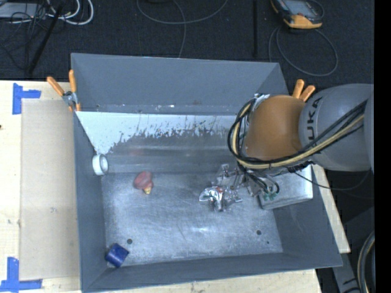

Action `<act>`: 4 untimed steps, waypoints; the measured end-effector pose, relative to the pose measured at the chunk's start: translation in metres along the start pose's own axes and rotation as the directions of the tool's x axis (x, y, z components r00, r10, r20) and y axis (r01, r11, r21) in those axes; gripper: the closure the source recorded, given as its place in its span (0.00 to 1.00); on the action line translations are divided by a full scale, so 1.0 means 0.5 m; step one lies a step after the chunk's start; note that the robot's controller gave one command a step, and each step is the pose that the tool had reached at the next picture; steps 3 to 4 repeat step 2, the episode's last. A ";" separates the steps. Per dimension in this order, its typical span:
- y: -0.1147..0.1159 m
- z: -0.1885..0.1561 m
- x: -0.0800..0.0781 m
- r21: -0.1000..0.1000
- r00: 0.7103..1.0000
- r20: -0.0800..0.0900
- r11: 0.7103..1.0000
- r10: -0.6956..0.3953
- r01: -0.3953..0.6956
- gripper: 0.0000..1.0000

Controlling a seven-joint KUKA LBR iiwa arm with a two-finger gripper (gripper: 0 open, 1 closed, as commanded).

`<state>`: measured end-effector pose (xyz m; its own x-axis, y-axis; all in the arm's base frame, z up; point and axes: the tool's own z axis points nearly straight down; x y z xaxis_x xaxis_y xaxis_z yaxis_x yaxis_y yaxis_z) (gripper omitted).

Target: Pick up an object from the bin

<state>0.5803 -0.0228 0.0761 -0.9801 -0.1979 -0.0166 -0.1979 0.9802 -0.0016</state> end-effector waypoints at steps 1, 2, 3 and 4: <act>0.006 -0.185 -0.027 0.000 1.000 -0.007 1.000 -0.020 0.020 1.00; 0.013 -0.372 -0.027 0.000 1.000 -0.007 1.000 0.013 -0.013 1.00; 0.013 -0.372 -0.027 0.000 1.000 -0.007 1.000 0.013 -0.013 1.00; 0.013 -0.372 -0.027 0.000 1.000 -0.007 1.000 0.013 -0.013 1.00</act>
Offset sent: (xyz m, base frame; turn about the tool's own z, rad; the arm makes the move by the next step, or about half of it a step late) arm 0.0086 0.0062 0.0879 -0.0268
